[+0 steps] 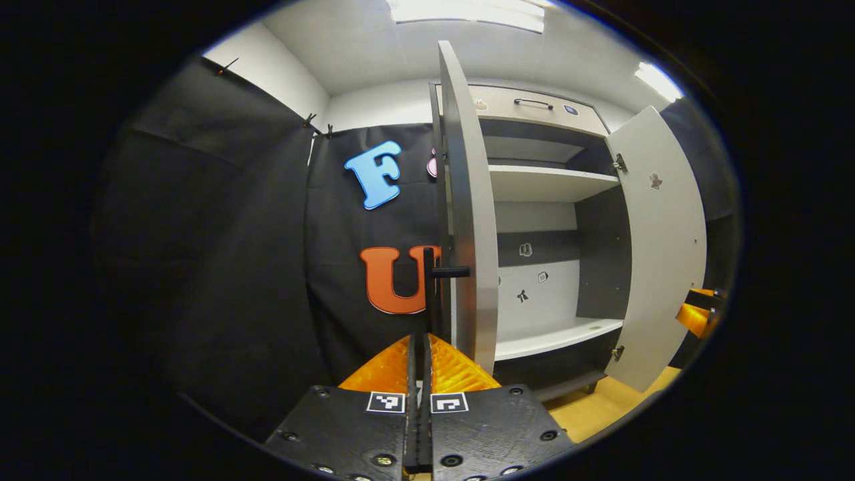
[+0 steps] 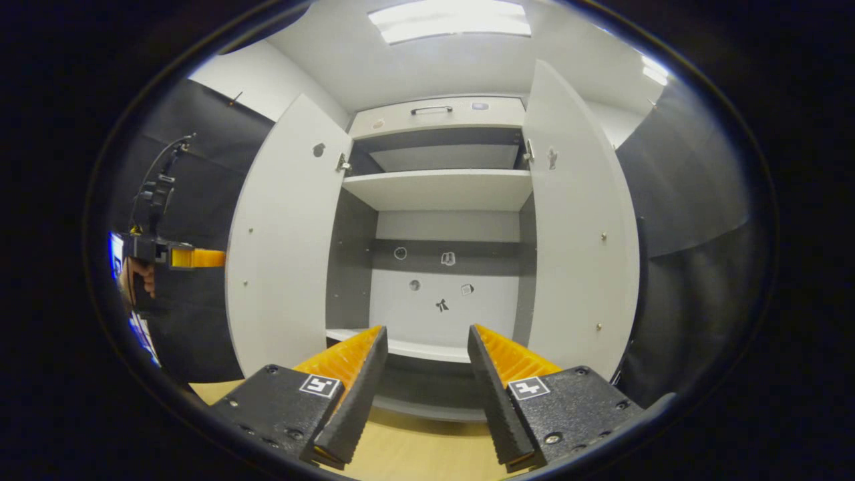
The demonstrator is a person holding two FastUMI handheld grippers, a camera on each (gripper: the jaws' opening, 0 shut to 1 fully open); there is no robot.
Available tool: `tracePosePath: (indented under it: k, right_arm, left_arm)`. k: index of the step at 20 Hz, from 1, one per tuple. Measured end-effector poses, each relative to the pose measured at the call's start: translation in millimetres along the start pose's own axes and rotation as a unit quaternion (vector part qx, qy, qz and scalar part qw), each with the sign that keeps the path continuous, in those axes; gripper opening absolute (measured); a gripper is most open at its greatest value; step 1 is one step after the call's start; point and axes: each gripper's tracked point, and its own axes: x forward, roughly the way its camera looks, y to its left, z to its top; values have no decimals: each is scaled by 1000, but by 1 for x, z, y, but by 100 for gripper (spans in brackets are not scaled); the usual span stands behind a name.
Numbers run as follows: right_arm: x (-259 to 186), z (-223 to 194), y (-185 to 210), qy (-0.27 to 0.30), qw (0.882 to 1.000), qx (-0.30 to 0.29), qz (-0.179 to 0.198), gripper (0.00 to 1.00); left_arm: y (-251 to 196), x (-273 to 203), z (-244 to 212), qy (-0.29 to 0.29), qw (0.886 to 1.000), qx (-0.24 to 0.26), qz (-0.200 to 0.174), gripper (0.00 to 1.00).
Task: Open the right door of the double-door shoe cabinet with the right hand, and open the left door with the left hand.
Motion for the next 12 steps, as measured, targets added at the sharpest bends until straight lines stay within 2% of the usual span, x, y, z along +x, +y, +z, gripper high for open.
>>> tracePosePath:
  k: [3, 7, 9, 10, 11, 12]
  right_arm:
    - [0, 3, 2, -5, 1000, 3, 9, 77]
    - [-2, 6, 7, -6, 999, 19, 30, 77]
    - [-7, 8, 4, -11, 999, 18, 29, 77]
    - [-12, 8, 1, -14, 999, 18, 25, 77]
    - [-16, 8, -3, -15, 1000, 18, 21, 77]
    - [-21, 6, -7, -17, 1000, 19, 17, 77]
  left_arm:
    - [-41, -21, 17, -29, 999, -32, -33, 0]
    - [-101, -21, 21, -42, 994, -57, -83, 0]
    - [-131, -15, 9, -34, 992, -64, -99, 7]
    - [-143, -14, 1, -31, 993, -61, -96, 31]
    - [-155, -11, -9, -29, 994, -55, -92, 34]
    - [-167, -10, -18, -25, 994, -49, -96, 56]
